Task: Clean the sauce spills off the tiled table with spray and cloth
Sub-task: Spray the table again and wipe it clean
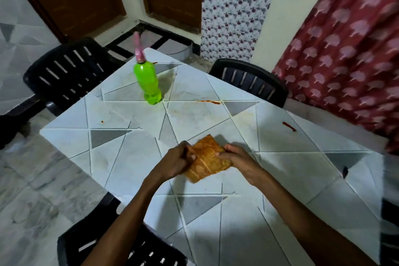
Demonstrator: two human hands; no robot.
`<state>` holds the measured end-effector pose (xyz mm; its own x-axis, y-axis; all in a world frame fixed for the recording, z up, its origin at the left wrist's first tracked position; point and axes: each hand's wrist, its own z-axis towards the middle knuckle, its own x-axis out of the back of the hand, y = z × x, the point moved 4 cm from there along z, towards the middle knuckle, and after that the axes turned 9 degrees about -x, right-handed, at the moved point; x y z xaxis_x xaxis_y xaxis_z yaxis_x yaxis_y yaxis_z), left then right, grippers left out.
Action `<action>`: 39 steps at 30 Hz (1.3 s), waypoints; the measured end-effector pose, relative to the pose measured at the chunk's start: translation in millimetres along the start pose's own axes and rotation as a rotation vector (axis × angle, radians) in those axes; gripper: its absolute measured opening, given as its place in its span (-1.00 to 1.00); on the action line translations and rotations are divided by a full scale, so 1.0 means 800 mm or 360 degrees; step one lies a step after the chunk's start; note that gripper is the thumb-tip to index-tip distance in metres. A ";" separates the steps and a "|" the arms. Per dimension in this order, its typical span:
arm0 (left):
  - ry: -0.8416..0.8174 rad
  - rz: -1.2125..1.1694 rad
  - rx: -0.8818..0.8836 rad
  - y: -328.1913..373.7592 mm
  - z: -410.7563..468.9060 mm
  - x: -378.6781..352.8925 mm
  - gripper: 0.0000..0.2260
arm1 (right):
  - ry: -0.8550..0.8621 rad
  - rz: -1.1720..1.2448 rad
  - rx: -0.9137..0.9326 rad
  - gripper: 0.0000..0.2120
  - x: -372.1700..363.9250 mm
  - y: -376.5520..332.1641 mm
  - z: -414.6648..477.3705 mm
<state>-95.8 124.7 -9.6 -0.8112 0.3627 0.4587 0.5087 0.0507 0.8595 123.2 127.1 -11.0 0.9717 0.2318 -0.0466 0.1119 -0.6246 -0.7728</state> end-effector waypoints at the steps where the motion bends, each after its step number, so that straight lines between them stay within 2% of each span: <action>1: -0.0043 -0.0055 -0.0053 0.025 0.000 -0.023 -0.89 | 0.0023 0.0130 0.0003 -0.93 0.029 0.007 -0.025; 4: -0.0118 -0.0272 -0.0105 0.085 0.000 -0.091 -0.88 | -0.0056 0.0532 -0.0011 -0.69 0.094 0.032 -0.082; 7: -0.0180 -0.0636 -0.0040 0.135 -0.007 -0.172 -0.79 | -0.0219 0.1026 0.0011 -0.60 0.146 0.067 -0.150; 9: -0.0171 -0.0786 0.0021 0.158 -0.016 -0.226 -0.67 | -0.0210 0.1186 0.0025 -0.56 0.178 0.095 -0.188; 13: -0.0155 -0.0816 0.0031 0.192 -0.032 -0.319 -0.71 | 0.0073 0.1025 -0.0016 -0.58 0.239 0.152 -0.240; 16: -0.0229 -0.0662 -0.0025 0.217 -0.040 -0.383 -0.82 | 0.0320 0.0965 -0.0030 -0.65 0.290 0.188 -0.271; 19: -0.0314 -0.0567 -0.0023 0.228 -0.042 -0.431 -0.83 | 0.0475 0.0940 -0.0027 -0.68 0.332 0.219 -0.289; 21: -0.0333 -0.0567 -0.0040 0.239 -0.037 -0.463 -0.83 | 0.0548 0.1006 -0.0003 -0.67 0.359 0.236 -0.299; 26: -0.0142 -0.0628 -0.0085 0.265 -0.014 -0.504 -0.84 | 0.0482 0.1392 0.0102 -0.55 0.392 0.258 -0.300; 29: -0.0107 -0.0599 -0.0100 0.280 0.009 -0.531 -0.86 | 0.0665 0.1099 -0.0029 -0.53 0.408 0.274 -0.288; 32: -0.0111 -0.0504 -0.0105 0.281 0.039 -0.547 -0.85 | 0.0968 0.0731 -0.0058 -0.64 0.435 0.272 -0.269; 39: -0.0379 -0.0326 -0.0249 0.268 0.159 -0.565 -0.71 | 0.1458 0.0226 0.0008 -0.60 0.525 0.220 -0.195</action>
<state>416.6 90.3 -61.8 -0.7924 0.5675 0.2238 0.2771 0.0079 0.9608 583.5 -1.6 -67.6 0.7618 -0.5279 0.3755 -0.0198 -0.5984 -0.8010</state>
